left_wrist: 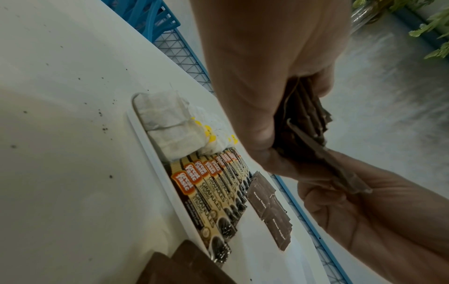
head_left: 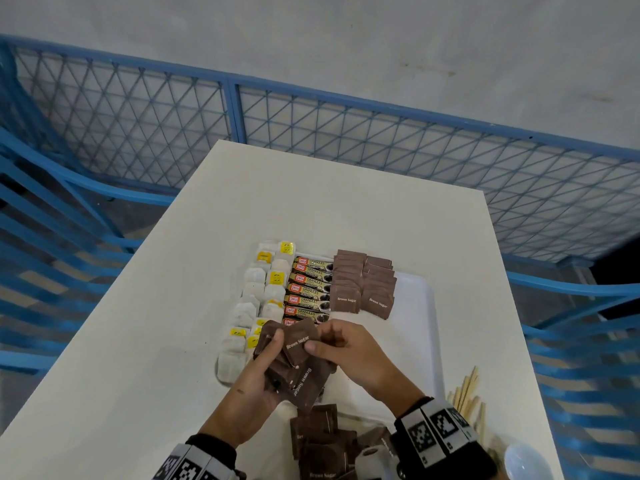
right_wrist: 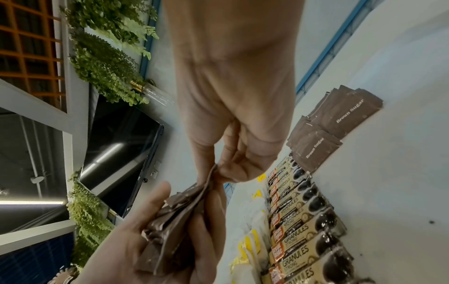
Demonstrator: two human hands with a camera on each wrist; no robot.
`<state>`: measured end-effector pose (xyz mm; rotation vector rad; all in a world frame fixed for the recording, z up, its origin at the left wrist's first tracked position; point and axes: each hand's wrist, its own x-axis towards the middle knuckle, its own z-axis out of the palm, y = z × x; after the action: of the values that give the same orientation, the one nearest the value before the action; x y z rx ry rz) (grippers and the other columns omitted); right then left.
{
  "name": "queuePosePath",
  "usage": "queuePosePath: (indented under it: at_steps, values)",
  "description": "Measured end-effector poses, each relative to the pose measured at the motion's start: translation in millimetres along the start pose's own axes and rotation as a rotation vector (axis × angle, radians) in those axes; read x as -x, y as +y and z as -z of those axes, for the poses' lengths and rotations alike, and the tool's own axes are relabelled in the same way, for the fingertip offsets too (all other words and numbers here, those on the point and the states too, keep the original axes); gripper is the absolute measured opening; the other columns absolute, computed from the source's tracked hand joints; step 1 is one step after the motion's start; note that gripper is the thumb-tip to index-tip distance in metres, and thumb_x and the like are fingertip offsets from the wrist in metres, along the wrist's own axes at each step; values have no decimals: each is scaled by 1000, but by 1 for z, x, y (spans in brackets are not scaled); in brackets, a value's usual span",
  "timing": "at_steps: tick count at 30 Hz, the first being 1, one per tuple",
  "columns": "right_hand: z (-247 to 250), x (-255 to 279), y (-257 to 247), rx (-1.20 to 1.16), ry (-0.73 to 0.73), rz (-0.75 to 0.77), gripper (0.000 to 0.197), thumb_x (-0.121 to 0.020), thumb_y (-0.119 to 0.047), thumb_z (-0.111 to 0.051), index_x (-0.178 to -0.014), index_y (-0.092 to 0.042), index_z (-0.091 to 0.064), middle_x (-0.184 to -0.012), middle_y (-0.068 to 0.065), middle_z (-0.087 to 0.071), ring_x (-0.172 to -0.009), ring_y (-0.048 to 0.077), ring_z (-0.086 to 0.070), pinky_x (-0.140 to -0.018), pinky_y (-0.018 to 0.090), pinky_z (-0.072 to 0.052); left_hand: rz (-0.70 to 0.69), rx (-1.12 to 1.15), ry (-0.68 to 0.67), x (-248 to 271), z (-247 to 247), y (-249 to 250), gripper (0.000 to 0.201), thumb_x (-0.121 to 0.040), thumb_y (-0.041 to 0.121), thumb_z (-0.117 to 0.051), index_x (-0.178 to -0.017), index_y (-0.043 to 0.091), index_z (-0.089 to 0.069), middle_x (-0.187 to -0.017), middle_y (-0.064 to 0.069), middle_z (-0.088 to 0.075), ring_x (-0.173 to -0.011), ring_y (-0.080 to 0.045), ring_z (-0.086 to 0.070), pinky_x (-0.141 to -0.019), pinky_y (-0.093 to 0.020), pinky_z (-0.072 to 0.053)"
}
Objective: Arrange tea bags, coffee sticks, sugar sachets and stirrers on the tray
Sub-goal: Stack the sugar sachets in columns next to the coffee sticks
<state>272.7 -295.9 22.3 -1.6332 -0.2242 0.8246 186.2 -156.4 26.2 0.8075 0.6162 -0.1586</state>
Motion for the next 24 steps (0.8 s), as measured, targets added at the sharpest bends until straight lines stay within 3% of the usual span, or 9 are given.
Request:
queuePosePath:
  at_steps: [3,6,8,11,14,18,21,24]
  values:
    - [5,0,2,-2,-11,-34,8,-86,-8,-64,-93,-8,-62,-83,6,-66,-63,6,-60,-55,15,-47,10,-27,36,-2,1,-2,25,-93,19,-47,-109,10,-64,-101,-14,-71,-100,-29,-62,-81,-42,-50]
    - [11,-1,3,-110,2,-66,7,-88,-1,-59,-92,-6,-62,-82,9,-66,-63,8,-63,-62,17,-53,1,-70,66,-4,3,-3,19,-93,10,-48,-100,9,-65,-96,-18,-66,-92,-29,-60,-81,-41,-47]
    - [18,-6,8,-217,92,-69,11,-87,3,-57,-96,0,-62,-88,13,-67,-70,14,-67,-69,20,-56,-6,-74,105,-6,6,-3,17,-92,8,-49,-95,10,-66,-84,-13,-69,-85,-27,-61,-78,-41,-47]
    - [33,-17,17,-347,277,-64,15,-86,10,-54,-101,10,-60,-98,20,-63,-80,23,-67,-71,20,-57,-5,-84,134,-7,8,-4,18,-91,8,-51,-104,9,-63,-89,-14,-68,-89,-29,-60,-90,-49,-45]
    - [45,-30,25,-201,423,-108,8,-86,7,-58,-85,0,-62,-83,14,-65,-71,20,-65,-61,18,-55,-1,-89,132,-7,8,-4,17,-92,8,-51,-101,12,-64,-88,-13,-69,-92,-30,-60,-95,-53,-42]
    - [57,-48,39,139,552,-171,15,-80,-7,-70,-74,-15,-59,-68,1,-62,-64,13,-59,-64,21,-44,11,-112,125,-7,8,-3,23,-93,12,-50,-112,7,-62,-94,-16,-69,-91,-30,-62,-82,-44,-49]
    - [60,-59,45,230,591,-190,13,-78,-12,-73,-78,-14,-60,-71,-1,-61,-69,14,-57,-61,17,-41,4,-140,103,-6,11,-3,22,-93,13,-49,-110,9,-63,-91,-14,-70,-86,-27,-64,-70,-36,-51]
    - [59,-65,47,245,626,-182,16,-76,-14,-75,-87,-8,-65,-81,0,-63,-79,14,-57,-62,15,-41,-7,-142,105,-6,11,-1,20,-93,12,-49,-107,11,-63,-86,-11,-72,-83,-25,-65,-67,-34,-51]
